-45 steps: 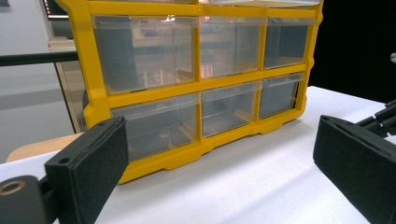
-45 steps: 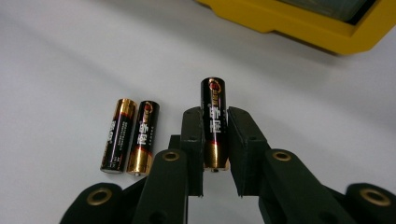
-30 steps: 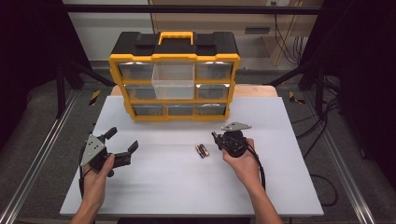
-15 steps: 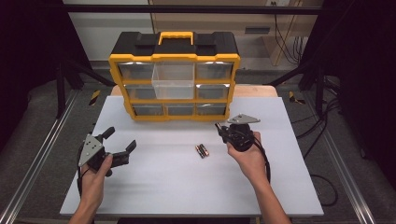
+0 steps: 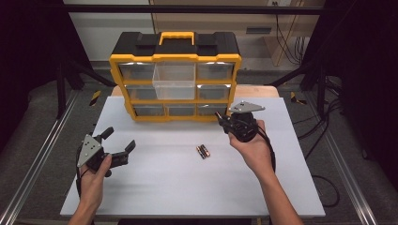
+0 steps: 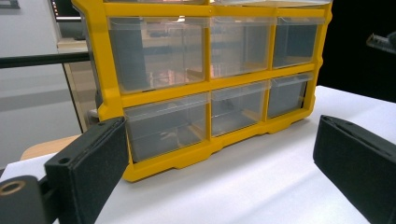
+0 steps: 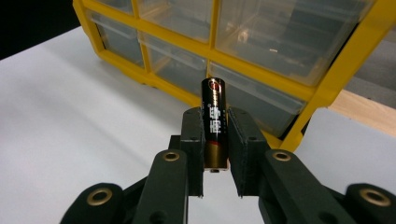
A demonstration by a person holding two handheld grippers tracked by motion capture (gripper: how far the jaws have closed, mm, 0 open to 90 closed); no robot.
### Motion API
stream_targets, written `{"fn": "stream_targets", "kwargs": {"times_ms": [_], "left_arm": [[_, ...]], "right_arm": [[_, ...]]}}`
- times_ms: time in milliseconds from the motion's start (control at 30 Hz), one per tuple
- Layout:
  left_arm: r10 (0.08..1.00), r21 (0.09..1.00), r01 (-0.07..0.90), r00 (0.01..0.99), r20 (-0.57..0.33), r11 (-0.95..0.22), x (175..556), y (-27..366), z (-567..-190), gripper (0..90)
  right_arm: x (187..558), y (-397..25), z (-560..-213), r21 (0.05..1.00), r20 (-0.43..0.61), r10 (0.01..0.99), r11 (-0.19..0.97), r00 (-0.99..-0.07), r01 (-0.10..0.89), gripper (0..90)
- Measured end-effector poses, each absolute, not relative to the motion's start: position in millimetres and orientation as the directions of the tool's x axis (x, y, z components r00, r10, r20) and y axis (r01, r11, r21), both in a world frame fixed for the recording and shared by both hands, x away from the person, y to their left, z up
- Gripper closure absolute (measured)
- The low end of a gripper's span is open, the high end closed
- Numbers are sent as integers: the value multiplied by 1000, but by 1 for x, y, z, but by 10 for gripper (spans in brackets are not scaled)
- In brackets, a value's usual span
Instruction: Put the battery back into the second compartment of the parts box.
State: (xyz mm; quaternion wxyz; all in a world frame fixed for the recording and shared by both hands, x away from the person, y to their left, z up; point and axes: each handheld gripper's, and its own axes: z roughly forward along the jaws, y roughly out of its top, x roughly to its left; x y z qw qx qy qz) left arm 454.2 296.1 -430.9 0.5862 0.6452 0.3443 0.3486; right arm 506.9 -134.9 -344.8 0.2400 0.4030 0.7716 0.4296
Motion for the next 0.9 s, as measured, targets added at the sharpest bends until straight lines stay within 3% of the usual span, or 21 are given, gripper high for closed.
{"fn": "stream_targets", "kwargs": {"times_ms": [900], "left_arm": [[849, 995, 40, 525, 60, -94, 456, 293, -433, 30]], "right_arm": [[511, -126, -279, 899, -45, 800, 294, -598, 326, 773]]}}
